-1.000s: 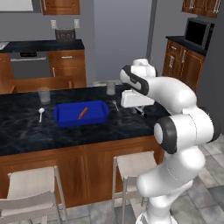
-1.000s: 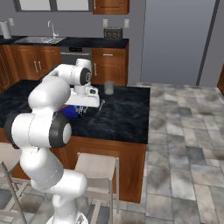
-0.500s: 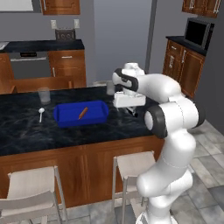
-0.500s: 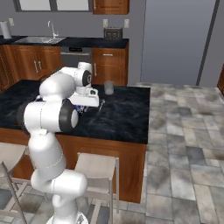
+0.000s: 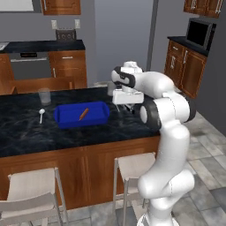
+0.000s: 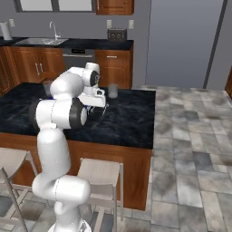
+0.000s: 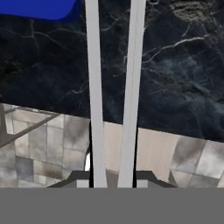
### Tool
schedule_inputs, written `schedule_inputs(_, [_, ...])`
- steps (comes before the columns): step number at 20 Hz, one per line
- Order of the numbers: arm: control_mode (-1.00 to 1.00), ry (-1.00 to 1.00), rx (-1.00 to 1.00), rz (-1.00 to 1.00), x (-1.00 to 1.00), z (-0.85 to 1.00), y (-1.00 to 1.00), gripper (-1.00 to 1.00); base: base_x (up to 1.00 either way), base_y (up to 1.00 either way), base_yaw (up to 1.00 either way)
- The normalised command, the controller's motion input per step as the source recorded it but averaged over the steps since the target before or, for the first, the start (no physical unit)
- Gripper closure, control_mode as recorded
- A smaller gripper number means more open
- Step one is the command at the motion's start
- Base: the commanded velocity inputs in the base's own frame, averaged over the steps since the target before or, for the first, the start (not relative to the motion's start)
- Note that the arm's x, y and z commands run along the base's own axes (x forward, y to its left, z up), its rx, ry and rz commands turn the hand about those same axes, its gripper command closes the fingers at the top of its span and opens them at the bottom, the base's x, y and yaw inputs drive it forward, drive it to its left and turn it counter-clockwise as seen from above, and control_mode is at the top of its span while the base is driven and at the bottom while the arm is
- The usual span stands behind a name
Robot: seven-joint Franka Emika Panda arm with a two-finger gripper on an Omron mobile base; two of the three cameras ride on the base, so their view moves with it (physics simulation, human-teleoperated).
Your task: Take the tongs from the drawer on the left and place them on the dining counter next to the tray containing the hot dog.
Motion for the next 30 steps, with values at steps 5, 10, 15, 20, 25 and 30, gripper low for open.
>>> schedule_inputs(5, [-1.00,-0.02,0.00,-0.10,0.37,-0.42,0.00,1.00,0.00,0.00,0.00])
schedule_inputs(10, [-1.00,-0.06,0.00,-0.04,0.27,-0.52,0.00,1.00,0.00,0.00,0.00])
schedule_inputs(15, [-1.00,-0.07,0.00,0.02,0.21,-0.20,0.00,1.00,0.00,0.00,0.00])
schedule_inputs(20, [-1.00,-0.07,0.00,0.00,0.14,-0.18,0.00,1.00,0.00,0.00,0.00])
schedule_inputs(25, [-1.00,-0.04,0.00,0.00,0.05,-0.16,0.02,1.00,0.00,0.00,0.00])
schedule_inputs(30, [-1.00,-0.01,0.00,0.00,0.06,-0.01,0.01,1.00,0.00,0.00,0.00])
